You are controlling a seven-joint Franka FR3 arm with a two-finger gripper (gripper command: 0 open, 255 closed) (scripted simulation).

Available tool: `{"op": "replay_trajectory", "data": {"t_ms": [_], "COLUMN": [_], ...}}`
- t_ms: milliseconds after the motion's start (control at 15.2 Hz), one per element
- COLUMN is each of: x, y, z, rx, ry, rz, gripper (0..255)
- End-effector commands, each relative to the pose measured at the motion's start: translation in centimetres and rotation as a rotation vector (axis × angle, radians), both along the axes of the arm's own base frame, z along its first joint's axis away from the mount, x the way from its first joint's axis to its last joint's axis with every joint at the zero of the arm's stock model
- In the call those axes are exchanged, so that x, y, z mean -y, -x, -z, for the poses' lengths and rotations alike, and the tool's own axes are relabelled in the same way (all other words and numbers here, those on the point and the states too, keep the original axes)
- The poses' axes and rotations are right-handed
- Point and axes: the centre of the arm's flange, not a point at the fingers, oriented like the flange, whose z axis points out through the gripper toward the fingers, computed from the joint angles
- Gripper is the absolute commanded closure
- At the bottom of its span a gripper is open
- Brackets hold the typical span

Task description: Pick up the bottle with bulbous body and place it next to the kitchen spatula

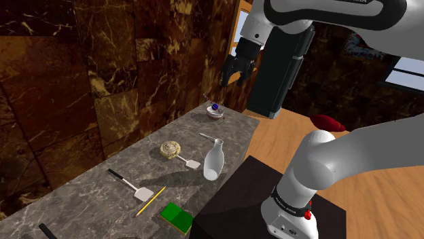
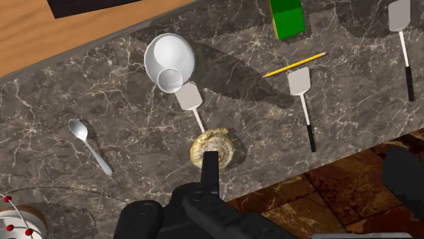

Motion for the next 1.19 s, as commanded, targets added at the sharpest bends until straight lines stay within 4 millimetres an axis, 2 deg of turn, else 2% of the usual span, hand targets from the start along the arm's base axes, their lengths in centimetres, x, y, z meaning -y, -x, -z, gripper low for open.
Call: {"op": "replay_trajectory", "data": {"t_ms": [0, 1122], "x": [0.0, 3.2], "y": [0.0, -2.9], "z": [0.0, 21.6], "rx": [0.000, -0.054], "ry": [0.000, 0.105], "rz": [0.000, -0.038], "gripper": [0, 0]}}
